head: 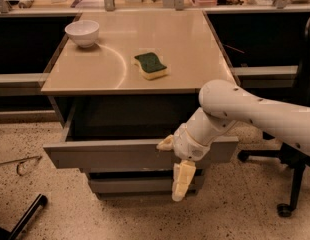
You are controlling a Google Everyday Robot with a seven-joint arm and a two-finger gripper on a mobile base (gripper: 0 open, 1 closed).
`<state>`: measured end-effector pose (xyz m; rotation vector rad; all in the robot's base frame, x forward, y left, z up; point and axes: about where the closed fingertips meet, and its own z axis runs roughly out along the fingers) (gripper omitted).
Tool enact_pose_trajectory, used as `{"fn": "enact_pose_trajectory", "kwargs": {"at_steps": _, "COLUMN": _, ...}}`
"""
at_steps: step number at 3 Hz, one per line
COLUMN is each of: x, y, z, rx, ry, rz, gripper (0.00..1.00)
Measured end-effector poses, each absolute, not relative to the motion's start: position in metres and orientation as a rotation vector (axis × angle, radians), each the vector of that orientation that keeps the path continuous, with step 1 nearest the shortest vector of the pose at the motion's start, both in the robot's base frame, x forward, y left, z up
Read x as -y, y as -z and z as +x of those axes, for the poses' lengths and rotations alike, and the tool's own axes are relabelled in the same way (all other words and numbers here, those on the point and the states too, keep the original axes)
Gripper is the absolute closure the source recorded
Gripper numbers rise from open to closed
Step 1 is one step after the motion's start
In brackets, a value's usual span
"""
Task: Close top drawer
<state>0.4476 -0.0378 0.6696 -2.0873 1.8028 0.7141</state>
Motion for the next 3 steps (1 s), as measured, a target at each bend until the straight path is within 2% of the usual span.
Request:
{"fn": "enact_pose_trajectory", "kwargs": {"at_steps": 2, "x": 0.038, "y": -0.682, "z": 0.487, "rx": -1.714, "ry": -0.625, "rz": -1.985, "gripper": 0.0}}
{"fn": "enact_pose_trajectory", "kwargs": {"at_steps": 3, "x": 0.038, "y": -0.682, "z": 0.487, "rx": -1.714, "ry": -0.628, "rz": -1.983, "gripper": 0.0}}
